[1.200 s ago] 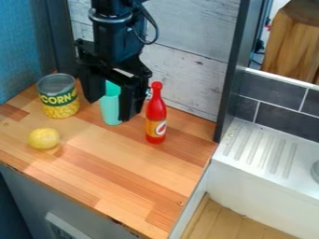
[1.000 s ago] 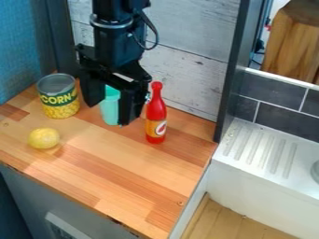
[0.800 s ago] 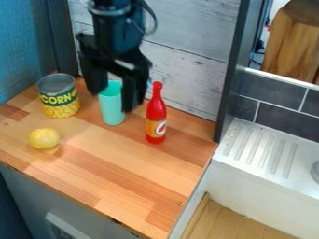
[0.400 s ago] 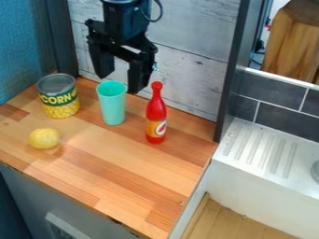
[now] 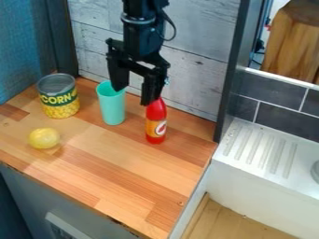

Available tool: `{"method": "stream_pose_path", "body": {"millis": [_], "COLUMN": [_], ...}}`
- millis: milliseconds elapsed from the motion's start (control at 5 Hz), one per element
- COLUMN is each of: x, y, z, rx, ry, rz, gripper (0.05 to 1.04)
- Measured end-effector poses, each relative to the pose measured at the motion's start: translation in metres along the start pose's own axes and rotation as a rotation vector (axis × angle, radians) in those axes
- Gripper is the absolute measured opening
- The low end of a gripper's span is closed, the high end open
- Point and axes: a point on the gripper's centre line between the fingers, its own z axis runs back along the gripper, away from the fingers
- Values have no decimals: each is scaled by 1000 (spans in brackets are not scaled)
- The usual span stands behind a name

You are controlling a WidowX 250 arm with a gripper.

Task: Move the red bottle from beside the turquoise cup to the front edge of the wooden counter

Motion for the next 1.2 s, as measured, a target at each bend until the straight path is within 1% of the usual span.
{"method": "stream_pose_path", "body": {"millis": [200, 400, 600, 800, 1000, 1200], "x": [7, 8, 13, 23, 31, 32], "y": [-3, -2, -1, -3, -2, 0], "z": [-10, -16, -16, -16, -18, -18], "rx": [-23, -23, -21, -35, -63, -80], "ry": [26, 41, 23, -45, -111, -119], "rz": [-25, -49, -74, -112, -119, -107], "gripper": [1001, 1001, 1001, 1001, 1001, 1001]}}
